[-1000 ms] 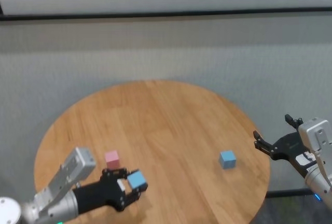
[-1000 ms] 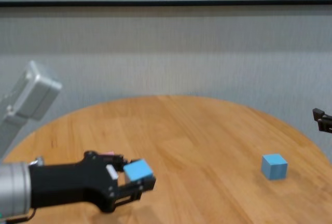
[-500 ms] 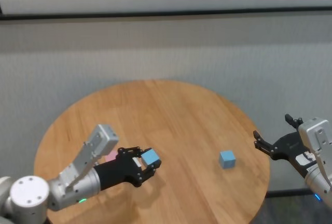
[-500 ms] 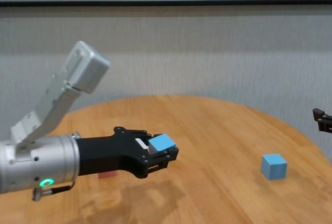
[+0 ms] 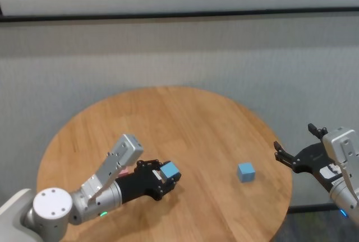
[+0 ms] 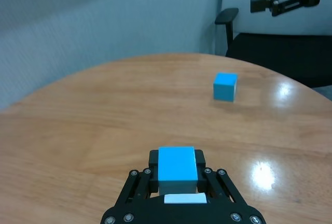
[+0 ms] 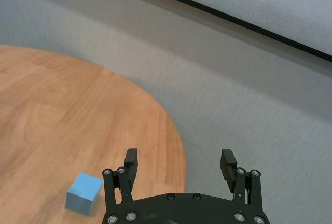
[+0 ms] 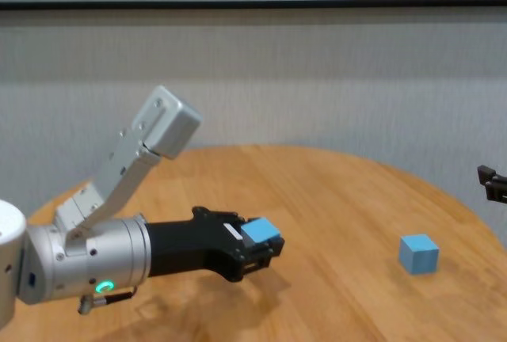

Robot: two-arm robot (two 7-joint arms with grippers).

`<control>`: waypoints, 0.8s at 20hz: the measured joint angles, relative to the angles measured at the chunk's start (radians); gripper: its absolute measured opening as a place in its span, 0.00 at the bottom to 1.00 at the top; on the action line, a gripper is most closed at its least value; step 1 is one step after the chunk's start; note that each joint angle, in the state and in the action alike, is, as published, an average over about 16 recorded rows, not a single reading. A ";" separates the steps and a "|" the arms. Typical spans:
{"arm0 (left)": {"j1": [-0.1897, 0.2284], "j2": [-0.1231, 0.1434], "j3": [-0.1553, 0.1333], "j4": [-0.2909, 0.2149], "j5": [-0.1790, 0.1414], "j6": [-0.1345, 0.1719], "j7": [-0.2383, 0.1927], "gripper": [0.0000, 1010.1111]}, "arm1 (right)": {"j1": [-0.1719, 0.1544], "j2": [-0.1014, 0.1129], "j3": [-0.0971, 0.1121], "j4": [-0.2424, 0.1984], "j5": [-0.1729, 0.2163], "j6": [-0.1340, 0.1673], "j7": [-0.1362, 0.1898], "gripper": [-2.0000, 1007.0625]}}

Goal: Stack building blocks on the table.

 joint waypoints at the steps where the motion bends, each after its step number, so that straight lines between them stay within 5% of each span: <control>1: -0.004 -0.007 0.001 0.011 0.005 -0.002 0.002 0.39 | 0.000 0.000 0.000 0.000 0.000 0.000 0.000 1.00; 16: -0.040 -0.069 0.005 0.102 0.059 -0.007 0.019 0.39 | 0.000 0.000 0.000 0.000 0.000 0.000 0.000 1.00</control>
